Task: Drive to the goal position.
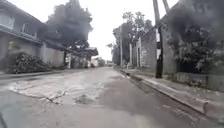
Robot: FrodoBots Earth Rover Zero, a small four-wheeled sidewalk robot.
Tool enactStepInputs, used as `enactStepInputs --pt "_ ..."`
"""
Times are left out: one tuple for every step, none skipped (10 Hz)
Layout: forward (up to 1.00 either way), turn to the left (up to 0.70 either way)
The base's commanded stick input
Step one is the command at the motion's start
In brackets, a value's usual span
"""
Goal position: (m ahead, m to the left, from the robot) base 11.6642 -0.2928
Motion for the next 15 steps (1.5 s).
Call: enactStepInputs --pt "0.7 0.0" --pt "0.7 0.0" --pt "0.7 0.0" --pt "0.7 0.0" --pt "0.7 0.0" --pt "0.7 0.0" --pt "0.7 0.0" --pt "0.7 0.0" --pt "0.7 0.0" --pt "0.7 0.0" --pt "0.7 0.0" --pt "0.7 0.0" --pt "0.7 -0.05" --pt "0.7 -0.26" --pt "0.7 -0.35"
